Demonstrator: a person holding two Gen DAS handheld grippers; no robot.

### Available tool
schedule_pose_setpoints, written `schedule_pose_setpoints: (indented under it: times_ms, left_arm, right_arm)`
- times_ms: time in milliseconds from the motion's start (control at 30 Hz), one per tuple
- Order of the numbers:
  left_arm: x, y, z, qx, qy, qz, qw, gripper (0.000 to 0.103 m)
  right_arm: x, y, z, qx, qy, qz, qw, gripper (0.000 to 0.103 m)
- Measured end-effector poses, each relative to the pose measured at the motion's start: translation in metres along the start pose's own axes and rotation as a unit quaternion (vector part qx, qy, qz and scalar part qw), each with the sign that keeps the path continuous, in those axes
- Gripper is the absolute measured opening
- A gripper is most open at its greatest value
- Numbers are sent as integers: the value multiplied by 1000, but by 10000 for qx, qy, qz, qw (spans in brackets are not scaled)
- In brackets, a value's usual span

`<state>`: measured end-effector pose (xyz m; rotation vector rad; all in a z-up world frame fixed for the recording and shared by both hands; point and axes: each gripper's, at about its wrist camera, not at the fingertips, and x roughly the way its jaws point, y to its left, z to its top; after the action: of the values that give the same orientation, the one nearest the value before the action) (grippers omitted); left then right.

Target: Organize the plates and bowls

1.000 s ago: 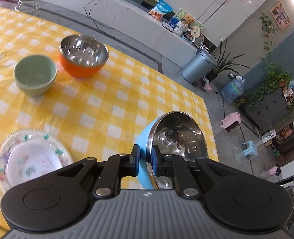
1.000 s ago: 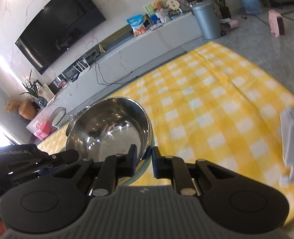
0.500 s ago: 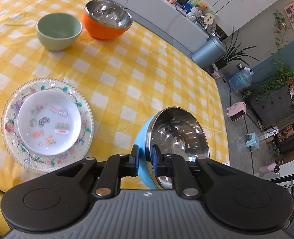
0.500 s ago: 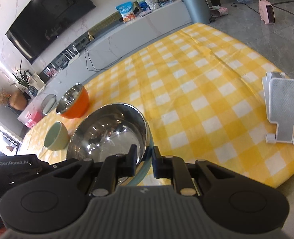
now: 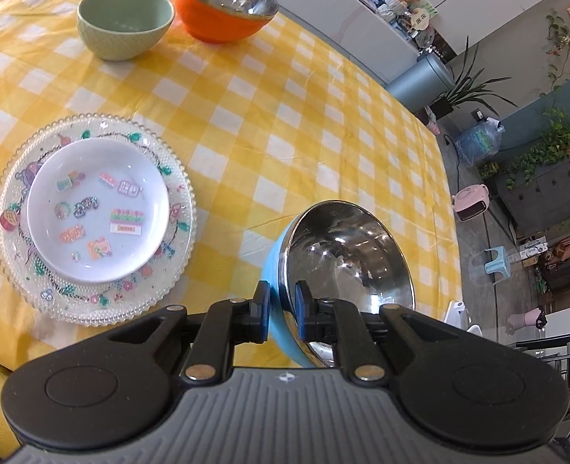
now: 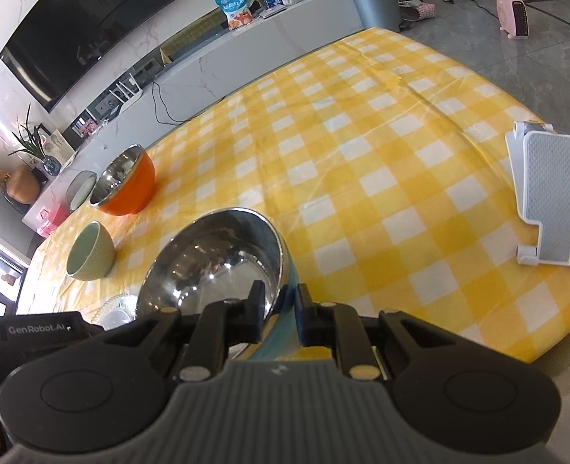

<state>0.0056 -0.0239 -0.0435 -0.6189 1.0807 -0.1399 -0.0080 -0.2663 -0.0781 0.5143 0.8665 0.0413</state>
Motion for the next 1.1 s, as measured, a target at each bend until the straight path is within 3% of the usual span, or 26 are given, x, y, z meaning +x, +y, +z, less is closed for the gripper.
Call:
schedule_pose_setpoints:
  times_ms: [500, 533, 633, 800, 967, 1033, 1100]
  left_arm:
    - [1, -1, 0, 64, -30, 59, 10000, 17]
    - [1, -1, 0, 40, -20, 60, 10000, 19]
    - [-4, -5, -1, 136, -150, 162, 9997, 26]
    - [-23, -17, 2, 640, -479, 273, 9964, 29]
    - [-47, -35, 8, 1545, -934, 483, 9824, 29]
    - [-57, -40, 14, 1792, -1082, 566, 9762, 30]
    - [-65, -42, 22, 1930, -1219, 636, 9715, 30]
  right_arm:
    - [9, -3, -1, 46, 248, 58, 9997, 18]
    - [9, -3, -1, 46, 248, 58, 9997, 20]
    - [7, -3, -1, 31, 208, 39, 9998, 39]
    - [-6, 2, 3, -59, -67, 23, 10000, 44]
    - [-28, 29, 11, -768, -697, -317, 9941, 59]
    - [-34, 43, 15, -987, -935, -551, 9892, 81]
    - [-38, 58, 18, -1251, -1245, -849, 9806, 83]
